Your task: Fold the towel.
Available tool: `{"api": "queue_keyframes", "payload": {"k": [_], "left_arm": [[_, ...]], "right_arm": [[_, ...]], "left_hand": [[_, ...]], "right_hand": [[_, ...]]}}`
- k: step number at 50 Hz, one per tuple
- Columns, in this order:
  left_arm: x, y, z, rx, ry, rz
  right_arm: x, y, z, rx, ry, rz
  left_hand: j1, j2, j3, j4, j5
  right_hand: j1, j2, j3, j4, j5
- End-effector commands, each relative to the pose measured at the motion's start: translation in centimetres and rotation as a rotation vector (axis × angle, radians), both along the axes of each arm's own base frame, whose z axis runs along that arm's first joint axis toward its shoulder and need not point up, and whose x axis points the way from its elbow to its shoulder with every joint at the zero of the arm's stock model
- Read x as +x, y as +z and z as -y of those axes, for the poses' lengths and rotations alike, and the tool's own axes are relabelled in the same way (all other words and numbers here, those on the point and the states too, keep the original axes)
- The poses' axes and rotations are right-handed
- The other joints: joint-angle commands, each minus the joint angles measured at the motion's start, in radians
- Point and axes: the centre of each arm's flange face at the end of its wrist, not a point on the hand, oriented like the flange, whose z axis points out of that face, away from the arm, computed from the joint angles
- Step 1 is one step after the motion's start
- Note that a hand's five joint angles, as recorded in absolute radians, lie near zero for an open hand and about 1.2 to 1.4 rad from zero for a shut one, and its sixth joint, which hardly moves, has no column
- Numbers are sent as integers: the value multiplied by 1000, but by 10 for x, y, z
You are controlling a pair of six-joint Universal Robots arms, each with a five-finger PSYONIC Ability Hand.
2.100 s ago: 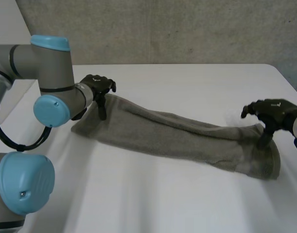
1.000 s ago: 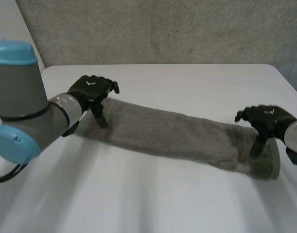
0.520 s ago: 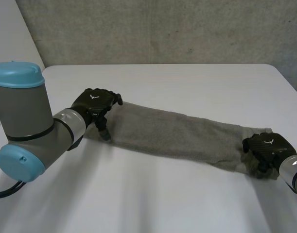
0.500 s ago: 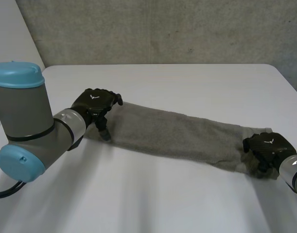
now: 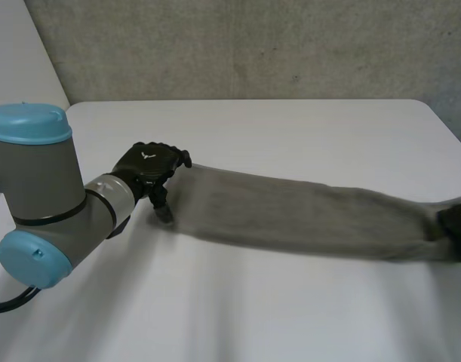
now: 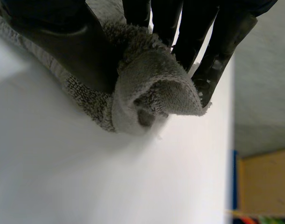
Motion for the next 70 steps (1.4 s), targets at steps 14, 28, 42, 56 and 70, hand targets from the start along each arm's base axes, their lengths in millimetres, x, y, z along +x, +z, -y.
{"api": "queue_keyframes", "payload": {"k": [14, 28, 42, 56, 70], "left_arm": [[1, 3, 0, -7, 8, -2], [5, 3, 6, -13, 25, -4], [1, 6, 5, -24, 15, -9], [-20, 11, -2, -59, -46, -20], [-59, -9, -29, -36, -141, 3]], "right_arm": [[183, 86, 6, -408, 550, -73], [312, 30, -78, -342, 903, 19], [309, 34, -84, -157, 851, 327], [191, 48, -65, 33, 535, 318], [155, 15, -73, 37, 432, 301]], "left_hand": [[-96, -96, -86, -97, -247], [-114, -113, -103, -115, -264], [-123, -122, -112, -123, -273], [-123, -122, -112, -123, -273], [-123, -122, -112, -123, -273]], "right_hand": [[97, 89, 92, 69, 66], [97, 89, 92, 69, 66], [-1125, -1133, -1130, -1153, -1156], [-1125, -1133, -1130, -1153, -1156], [-751, -759, -756, -779, -782]]}}
